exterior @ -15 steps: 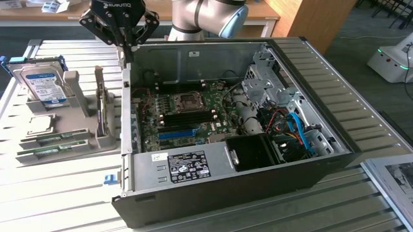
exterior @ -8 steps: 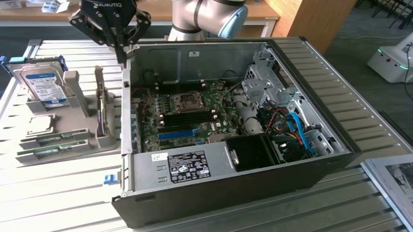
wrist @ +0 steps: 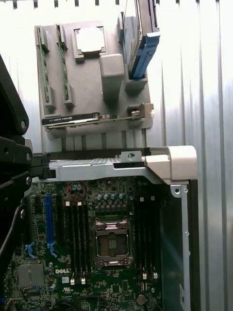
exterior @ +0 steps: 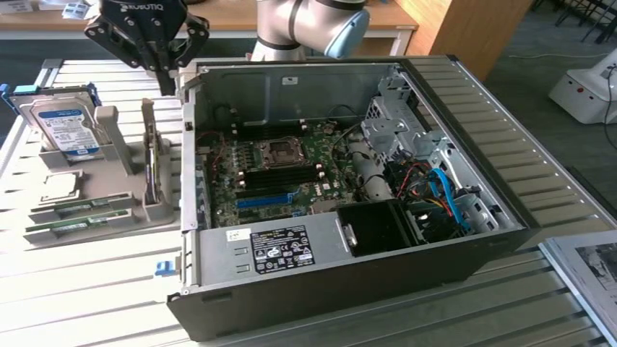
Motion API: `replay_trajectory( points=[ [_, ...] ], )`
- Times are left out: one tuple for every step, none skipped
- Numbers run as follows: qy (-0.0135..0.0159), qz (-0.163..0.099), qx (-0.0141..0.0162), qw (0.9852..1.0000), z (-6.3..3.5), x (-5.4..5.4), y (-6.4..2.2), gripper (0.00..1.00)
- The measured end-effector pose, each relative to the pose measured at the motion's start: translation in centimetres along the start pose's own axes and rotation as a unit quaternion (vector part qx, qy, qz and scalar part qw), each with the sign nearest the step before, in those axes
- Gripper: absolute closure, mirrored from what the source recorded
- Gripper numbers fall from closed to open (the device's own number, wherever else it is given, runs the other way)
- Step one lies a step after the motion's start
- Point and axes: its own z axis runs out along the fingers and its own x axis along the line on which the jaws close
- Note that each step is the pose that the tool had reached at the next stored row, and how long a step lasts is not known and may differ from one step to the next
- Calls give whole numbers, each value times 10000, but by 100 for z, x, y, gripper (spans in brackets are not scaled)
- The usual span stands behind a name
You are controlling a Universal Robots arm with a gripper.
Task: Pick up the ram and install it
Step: 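Reach for the ram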
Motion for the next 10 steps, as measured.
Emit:
replay_trajectory(
  points=[
    [0,0,0,10000,0,19,-1,90],
    [0,0,0,10000,-1,37,-3,90],
    [0,0,0,10000,-1,55,-4,90],
    [0,0,0,10000,-2,72,-5,90],
    [0,0,0,10000,-2,92,-7,90],
    [0,0,0,10000,-3,110,-8,90],
    [0,0,0,10000,-3,129,-10,90],
    [0,0,0,10000,-4,147,-11,90],
    [0,-1,0,10000,-5,166,-13,90],
    [0,0,0,10000,-5,185,-14,90]
  ],
)
